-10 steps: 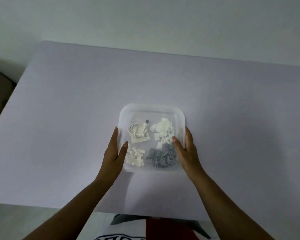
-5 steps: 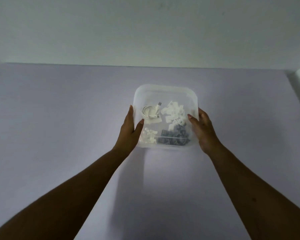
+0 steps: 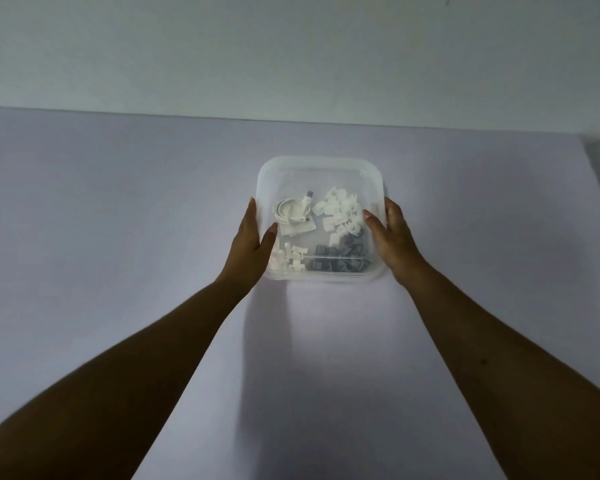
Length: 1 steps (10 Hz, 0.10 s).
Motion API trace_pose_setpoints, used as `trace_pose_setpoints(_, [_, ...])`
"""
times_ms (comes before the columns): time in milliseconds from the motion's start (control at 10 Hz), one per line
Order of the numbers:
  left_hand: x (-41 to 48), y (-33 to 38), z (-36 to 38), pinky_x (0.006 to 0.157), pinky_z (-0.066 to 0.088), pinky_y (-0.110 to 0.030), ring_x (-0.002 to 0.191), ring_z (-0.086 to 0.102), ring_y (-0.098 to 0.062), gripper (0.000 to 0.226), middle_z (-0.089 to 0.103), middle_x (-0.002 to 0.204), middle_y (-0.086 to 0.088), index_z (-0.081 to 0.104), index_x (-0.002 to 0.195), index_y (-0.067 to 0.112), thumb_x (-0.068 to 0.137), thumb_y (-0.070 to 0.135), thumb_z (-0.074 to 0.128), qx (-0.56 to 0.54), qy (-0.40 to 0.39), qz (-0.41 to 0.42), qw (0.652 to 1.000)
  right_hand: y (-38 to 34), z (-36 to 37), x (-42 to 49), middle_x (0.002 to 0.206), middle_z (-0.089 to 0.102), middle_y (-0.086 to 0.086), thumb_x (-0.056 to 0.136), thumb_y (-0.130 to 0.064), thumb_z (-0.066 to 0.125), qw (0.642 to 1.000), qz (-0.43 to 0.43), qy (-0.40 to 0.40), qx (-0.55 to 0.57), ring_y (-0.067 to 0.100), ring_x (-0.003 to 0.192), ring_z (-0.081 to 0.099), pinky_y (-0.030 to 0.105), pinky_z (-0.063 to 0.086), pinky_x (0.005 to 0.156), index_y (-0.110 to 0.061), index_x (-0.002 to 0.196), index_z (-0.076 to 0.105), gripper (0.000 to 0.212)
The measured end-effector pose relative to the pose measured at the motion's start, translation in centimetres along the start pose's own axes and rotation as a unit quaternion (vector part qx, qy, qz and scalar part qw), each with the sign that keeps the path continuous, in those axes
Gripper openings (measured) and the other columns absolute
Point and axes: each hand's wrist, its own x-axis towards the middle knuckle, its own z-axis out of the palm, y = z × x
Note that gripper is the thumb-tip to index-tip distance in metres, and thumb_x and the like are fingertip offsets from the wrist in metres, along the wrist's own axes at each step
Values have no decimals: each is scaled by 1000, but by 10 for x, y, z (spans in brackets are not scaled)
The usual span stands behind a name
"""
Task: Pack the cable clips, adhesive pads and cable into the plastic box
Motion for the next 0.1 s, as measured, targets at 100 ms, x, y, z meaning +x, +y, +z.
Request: trace_pose_setpoints(100, [0, 7, -2, 110, 17, -23, 147, 22, -21, 62, 18, 161, -4, 8, 153, 15, 102, 32, 37, 33, 13, -10, 999, -9, -2, -1, 149, 40, 8, 97, -36, 49, 997, 16, 14, -70, 24, 133, 43, 33, 37, 107, -16, 148, 27, 60])
